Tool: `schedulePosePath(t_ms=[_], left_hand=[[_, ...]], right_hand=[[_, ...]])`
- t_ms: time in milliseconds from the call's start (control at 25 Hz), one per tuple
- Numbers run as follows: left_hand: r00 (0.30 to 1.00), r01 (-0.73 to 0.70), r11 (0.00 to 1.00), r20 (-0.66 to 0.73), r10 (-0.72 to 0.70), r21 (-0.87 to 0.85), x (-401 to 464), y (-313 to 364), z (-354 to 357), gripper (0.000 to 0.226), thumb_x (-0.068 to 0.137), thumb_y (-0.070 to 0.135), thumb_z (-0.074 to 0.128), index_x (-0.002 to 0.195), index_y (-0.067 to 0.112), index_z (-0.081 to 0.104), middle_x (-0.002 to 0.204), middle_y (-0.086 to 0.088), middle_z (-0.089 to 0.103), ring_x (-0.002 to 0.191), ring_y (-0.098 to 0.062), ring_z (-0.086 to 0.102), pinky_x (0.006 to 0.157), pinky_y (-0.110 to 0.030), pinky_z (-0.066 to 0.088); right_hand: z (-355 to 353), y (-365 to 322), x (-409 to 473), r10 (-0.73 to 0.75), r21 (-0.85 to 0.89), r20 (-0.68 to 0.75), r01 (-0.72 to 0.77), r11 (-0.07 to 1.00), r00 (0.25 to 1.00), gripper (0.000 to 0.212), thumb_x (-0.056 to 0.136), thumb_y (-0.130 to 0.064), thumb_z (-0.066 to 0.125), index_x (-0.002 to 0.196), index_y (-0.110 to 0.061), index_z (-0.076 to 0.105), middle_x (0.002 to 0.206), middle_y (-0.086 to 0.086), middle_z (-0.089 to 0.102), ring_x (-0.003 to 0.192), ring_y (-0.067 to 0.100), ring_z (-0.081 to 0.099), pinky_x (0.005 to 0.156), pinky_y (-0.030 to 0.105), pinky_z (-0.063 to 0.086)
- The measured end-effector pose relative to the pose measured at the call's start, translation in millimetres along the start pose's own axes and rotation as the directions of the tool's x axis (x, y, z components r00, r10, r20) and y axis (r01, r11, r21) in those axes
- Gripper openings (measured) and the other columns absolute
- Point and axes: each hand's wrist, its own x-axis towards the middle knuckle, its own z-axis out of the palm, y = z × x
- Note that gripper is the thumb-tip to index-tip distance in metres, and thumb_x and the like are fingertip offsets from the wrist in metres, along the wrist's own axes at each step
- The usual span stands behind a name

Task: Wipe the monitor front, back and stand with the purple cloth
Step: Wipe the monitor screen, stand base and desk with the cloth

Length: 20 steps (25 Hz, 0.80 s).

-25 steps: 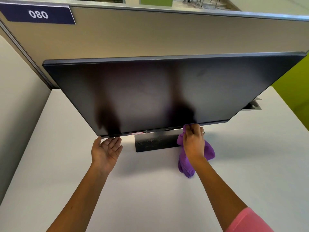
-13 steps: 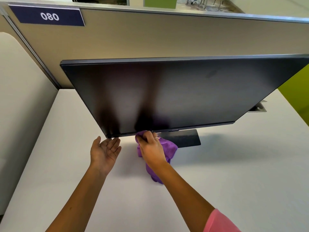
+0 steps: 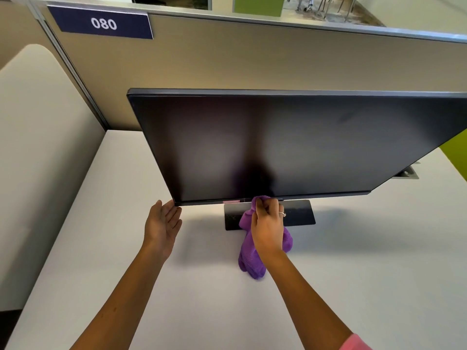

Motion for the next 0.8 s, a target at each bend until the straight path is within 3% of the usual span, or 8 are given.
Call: schedulePosePath(t_ms=[120,240,360,640,800], left_hand=[[1.000,-0.019,0.998,0.020,0.018,0.060,-0.2,-0.6,-2.1,0.052,0.102,0.039,0.024,0.144,0.010,0.039,0.147,-0.005,0.043,0.135,-0.019,0.040,0.115,-0.037,0.027],[0.999,-0.012,0.998,0.043,0.009,0.057,2.2,0.3,-5.3,0.054,0.102,0.040,0.024,0.143,0.009,0.040,0.146,-0.006,0.044,0.134,-0.020,0.041,0.115,-0.038,0.027],[0.998,0.015,0.998,0.060,-0.019,0.059,7.4,6.1,-14.3,0.054,0.101,0.041,0.024,0.136,0.008,0.048,0.140,-0.007,0.050,0.129,-0.021,0.047,0.111,-0.036,0.032],[0.994,-0.069,0.958,0.101,0.042,0.279,12.2,25.9,-30.4,0.056,0.102,0.043,0.023,0.121,0.007,0.061,0.124,-0.006,0.063,0.116,-0.019,0.058,0.111,-0.038,0.033],[0.984,-0.146,0.900,0.155,0.089,0.410,9.6,30.9,-30.1,0.054,0.102,0.045,0.020,0.110,0.018,0.066,0.124,-0.002,0.063,0.117,-0.016,0.056,0.109,-0.033,0.032]], right_hand=[[2.8,-19.1,-1.4,-0.004,-0.058,0.047,0.007,0.998,0.999,0.029,0.089,-0.014,0.062,0.117,-0.006,0.059,0.122,0.013,0.051,0.111,0.028,0.052,0.090,0.028,0.049],[10.6,-34.2,-0.8,-0.164,-0.192,0.006,0.162,0.968,0.986,0.029,0.075,-0.012,0.077,0.101,-0.004,0.068,0.106,0.014,0.060,0.097,0.031,0.060,0.081,0.031,0.057],[22.7,-49.0,-4.7,-0.131,-0.106,0.142,0.147,0.983,0.981,0.029,0.094,-0.013,0.054,0.122,-0.008,0.056,0.129,0.011,0.045,0.118,0.029,0.045,0.099,0.031,0.045],[53.3,-100.5,-16.1,-0.246,-0.112,0.242,0.279,0.954,0.939,0.048,0.090,-0.006,0.059,0.135,-0.008,0.043,0.139,0.011,0.038,0.128,0.032,0.038,0.103,0.036,0.041],[68.9,-126.1,-23.3,-0.266,-0.110,0.306,0.312,0.944,0.914,0.059,0.088,-0.002,0.059,0.142,-0.006,0.033,0.142,0.016,0.033,0.133,0.038,0.032,0.106,0.042,0.037]])
